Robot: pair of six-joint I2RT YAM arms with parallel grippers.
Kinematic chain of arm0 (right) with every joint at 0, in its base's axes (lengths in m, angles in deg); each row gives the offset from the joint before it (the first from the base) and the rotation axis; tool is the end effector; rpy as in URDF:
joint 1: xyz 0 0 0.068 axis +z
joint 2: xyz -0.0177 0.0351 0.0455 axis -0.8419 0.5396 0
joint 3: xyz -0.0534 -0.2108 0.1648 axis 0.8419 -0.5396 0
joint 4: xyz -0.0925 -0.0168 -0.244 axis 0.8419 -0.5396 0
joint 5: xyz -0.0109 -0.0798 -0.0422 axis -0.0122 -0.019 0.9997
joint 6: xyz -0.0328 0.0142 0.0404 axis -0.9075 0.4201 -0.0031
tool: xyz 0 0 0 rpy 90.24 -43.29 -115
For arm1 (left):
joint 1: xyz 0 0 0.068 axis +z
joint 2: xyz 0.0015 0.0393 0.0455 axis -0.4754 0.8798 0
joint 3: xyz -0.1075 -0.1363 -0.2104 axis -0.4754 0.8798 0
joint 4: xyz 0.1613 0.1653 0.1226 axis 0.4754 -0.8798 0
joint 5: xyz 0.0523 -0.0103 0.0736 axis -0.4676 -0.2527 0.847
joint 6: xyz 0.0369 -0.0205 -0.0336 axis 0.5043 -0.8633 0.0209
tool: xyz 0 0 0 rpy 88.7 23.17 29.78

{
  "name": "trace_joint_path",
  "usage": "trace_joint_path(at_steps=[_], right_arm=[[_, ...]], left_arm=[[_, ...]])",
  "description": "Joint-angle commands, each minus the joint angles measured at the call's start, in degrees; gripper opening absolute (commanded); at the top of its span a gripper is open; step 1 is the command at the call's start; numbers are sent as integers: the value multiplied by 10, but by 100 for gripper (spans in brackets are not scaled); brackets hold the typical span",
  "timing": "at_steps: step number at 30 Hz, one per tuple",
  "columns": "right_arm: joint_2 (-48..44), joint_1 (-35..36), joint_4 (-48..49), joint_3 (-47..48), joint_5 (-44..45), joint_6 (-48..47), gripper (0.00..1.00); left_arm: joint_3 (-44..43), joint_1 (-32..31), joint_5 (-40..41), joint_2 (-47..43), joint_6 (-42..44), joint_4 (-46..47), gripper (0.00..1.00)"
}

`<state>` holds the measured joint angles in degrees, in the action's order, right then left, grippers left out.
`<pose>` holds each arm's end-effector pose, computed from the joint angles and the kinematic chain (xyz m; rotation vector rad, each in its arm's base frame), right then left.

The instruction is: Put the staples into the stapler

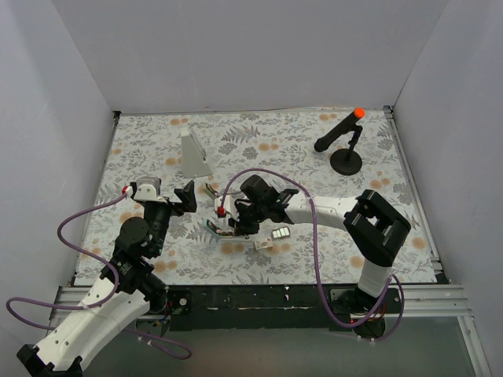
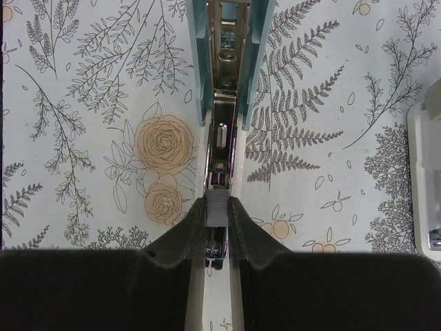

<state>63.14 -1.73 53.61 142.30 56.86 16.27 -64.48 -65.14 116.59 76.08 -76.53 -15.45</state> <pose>0.1994 0.3183 0.1869 -1.7710 1.6183 0.7436 0.1086 -0.0598 0.3026 -0.4804 1.4603 -0.7289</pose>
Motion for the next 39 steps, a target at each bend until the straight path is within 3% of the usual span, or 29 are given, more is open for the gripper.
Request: trace_joint_path(at_steps=[1,10,22,39], right_arm=[[0,3,-8,12,-13,-10,8],[-14,3,-20,21,9,17,1],[-38,3,-2,21,49,83,1],[-33,4,-6,10,41,110,1]], left_arm=[[3,5,-7,5,5,3,98],[2,6,-8,5,4,2,98],[1,9,-12,7,3,2,98],[1,11,-15,9,1,2,98]])
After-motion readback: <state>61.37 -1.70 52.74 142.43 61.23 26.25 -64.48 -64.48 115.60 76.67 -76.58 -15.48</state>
